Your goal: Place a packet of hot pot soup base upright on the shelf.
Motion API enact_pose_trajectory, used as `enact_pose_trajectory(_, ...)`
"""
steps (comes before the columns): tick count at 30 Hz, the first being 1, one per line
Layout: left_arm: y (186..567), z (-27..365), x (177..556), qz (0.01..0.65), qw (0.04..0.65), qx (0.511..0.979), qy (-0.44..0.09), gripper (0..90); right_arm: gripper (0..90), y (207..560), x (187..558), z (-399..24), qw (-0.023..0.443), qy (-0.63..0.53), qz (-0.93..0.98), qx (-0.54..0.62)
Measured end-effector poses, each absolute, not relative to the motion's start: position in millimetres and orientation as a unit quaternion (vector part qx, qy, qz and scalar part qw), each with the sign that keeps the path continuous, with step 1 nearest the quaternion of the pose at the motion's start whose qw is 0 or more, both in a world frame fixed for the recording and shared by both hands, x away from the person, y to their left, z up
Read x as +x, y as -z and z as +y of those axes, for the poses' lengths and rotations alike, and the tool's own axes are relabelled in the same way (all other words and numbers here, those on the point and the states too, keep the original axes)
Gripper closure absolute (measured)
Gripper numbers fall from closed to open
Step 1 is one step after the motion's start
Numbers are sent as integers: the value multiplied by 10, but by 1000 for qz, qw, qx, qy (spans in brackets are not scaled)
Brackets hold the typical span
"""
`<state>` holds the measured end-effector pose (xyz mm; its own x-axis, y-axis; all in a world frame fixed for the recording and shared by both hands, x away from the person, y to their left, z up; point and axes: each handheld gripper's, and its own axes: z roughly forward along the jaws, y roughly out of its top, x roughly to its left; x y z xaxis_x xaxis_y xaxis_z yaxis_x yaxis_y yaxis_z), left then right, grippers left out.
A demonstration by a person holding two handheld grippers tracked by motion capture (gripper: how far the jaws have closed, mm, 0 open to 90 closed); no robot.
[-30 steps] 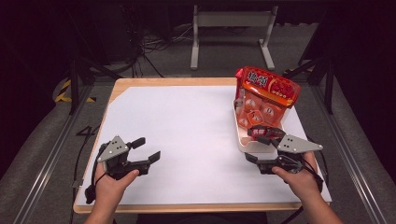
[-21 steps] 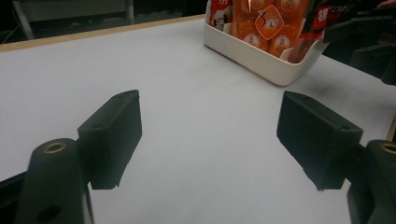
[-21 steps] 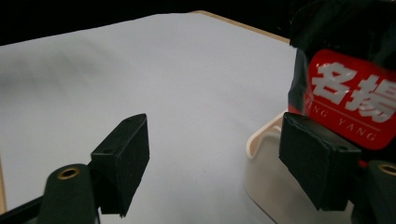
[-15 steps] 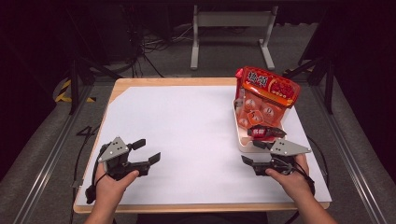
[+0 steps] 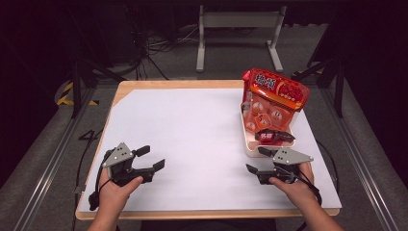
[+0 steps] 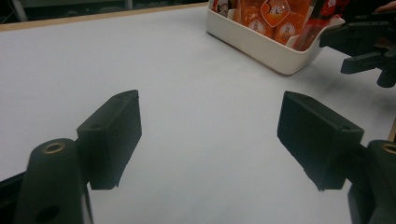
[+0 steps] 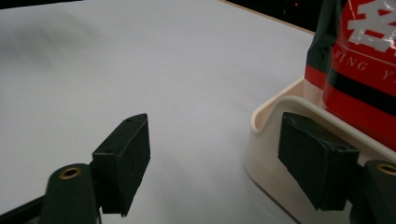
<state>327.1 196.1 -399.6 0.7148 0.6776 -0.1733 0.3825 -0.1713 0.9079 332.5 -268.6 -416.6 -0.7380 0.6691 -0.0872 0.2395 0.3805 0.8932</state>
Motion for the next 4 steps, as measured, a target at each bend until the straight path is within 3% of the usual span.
enact_pose_trajectory(4,3999,1962,3273,351,539,753,-137,228,253,4164,3325,-2689,224,-479,800,285)
